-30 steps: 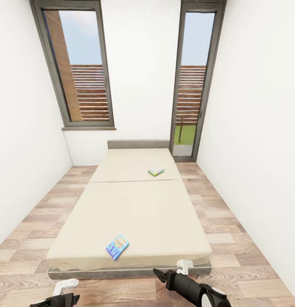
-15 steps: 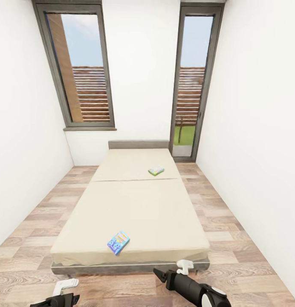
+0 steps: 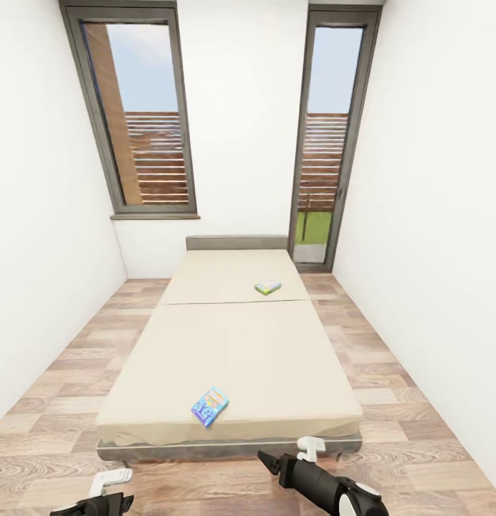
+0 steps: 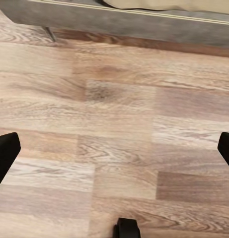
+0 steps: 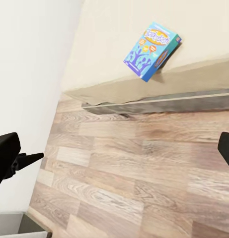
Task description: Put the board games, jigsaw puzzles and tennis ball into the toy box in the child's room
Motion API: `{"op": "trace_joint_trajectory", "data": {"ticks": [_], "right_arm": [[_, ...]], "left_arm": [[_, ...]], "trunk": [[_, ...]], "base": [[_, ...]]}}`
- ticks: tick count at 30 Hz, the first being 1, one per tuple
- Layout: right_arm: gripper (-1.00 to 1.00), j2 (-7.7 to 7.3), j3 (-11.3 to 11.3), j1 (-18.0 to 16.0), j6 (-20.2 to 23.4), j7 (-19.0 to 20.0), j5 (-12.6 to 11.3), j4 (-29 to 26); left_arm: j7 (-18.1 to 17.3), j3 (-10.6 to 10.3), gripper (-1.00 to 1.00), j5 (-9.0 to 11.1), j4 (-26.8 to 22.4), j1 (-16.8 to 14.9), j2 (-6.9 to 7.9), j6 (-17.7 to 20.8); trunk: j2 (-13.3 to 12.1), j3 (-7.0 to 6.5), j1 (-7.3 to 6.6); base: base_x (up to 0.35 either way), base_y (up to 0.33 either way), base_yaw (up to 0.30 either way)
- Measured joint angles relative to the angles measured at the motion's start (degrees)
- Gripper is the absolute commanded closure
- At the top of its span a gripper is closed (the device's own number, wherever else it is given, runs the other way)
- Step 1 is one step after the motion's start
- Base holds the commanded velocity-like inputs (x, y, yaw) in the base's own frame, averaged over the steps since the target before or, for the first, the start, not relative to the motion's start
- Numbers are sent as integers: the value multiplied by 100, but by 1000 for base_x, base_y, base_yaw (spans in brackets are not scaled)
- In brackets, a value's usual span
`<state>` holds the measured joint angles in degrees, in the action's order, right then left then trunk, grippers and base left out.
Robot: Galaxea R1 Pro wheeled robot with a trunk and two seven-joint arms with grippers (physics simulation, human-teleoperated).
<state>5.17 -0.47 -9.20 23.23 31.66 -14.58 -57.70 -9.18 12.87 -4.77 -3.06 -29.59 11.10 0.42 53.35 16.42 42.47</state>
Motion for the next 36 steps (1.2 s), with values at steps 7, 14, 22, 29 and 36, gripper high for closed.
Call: {"op": "trace_joint_trajectory", "data": {"ticks": [7, 14, 22, 29, 36], "right_arm": [[-100, 0, -1, 0, -7, 1, -7, 1], [-100, 0, -1, 0, -8, 1, -9, 1], [-100, 0, 0, 0, -14, -4, -12, 5], [-100, 2, 3, 0, -218, -142, 10, 235], [-100, 5, 2, 0, -438, -496, -31, 480]], "left_arm": [[1, 0, -100, 0, 0, 0, -1, 5], [1, 0, -100, 0, 0, 0, 4, 5], [0, 0, -100, 2, 0, 0, 4, -1], [-1, 0, -100, 7, 0, 0, 5, -6], [-3, 2, -100, 9, -5, 0, 17, -16]], "trunk": [[0, 0, 0], [0, 0, 0], [0, 0, 0], [0, 0, 0], [0, 0, 0]], "base": [[0, 215, 0], [0, 206, 0], [0, 119, 0], [0, 13, 0], [0, 1, 0]]}}
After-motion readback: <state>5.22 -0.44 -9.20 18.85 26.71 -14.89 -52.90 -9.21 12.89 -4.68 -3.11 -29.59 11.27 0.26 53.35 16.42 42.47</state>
